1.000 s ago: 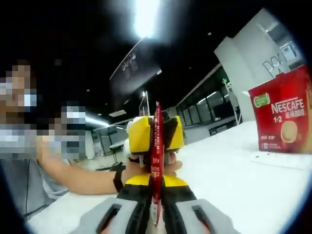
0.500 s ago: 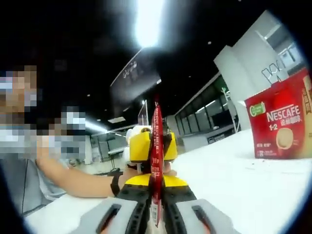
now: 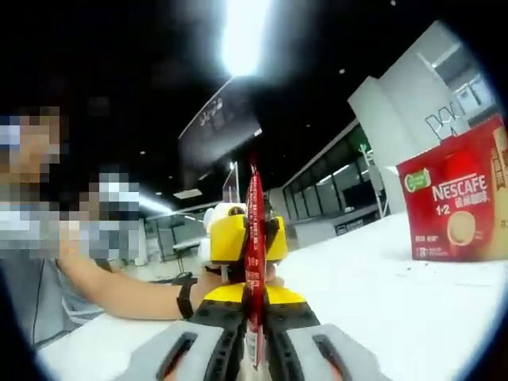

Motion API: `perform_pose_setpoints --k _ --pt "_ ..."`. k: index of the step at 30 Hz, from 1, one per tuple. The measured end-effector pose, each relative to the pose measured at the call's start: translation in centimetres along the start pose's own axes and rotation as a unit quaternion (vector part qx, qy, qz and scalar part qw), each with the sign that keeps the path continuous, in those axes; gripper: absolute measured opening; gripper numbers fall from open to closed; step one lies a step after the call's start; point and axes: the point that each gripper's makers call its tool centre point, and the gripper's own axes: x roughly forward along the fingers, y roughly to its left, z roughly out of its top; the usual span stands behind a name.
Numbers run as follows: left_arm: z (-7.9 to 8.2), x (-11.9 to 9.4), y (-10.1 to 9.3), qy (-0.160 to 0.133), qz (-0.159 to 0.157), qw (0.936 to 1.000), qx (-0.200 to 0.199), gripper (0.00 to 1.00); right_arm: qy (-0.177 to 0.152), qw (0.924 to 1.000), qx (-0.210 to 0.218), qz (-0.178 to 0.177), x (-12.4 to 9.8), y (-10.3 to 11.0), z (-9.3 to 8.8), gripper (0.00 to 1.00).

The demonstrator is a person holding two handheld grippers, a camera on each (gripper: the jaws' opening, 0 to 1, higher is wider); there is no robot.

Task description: Tear open the coffee pouch, take out the coffee, and pour the coffee from the pouch into the cup

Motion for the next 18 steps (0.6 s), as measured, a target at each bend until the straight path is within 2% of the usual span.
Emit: perform_pose_setpoints --k 9,14,18 --pt "0.0 0.0 -0.1 -0.002 0.002 1.0000 0.006 0.12 -0.002 1.0000 -0.001 -0.001 -0.2 0.0 0.1 0.08" --pt "1.3 -0.4 0.0 -0.034 -0.002 0.9994 0.002 0.13 -0.034 0.9994 0.004 -0.003 -0.8 -0.3 1.2 0.08" --pt "1.6 -0.6 0.2 -0.043 0.003 0.9991 -0.002 0.13 -0.035 0.9993 0.007 -0.008 -0.8 -0.6 1.2 0.08"
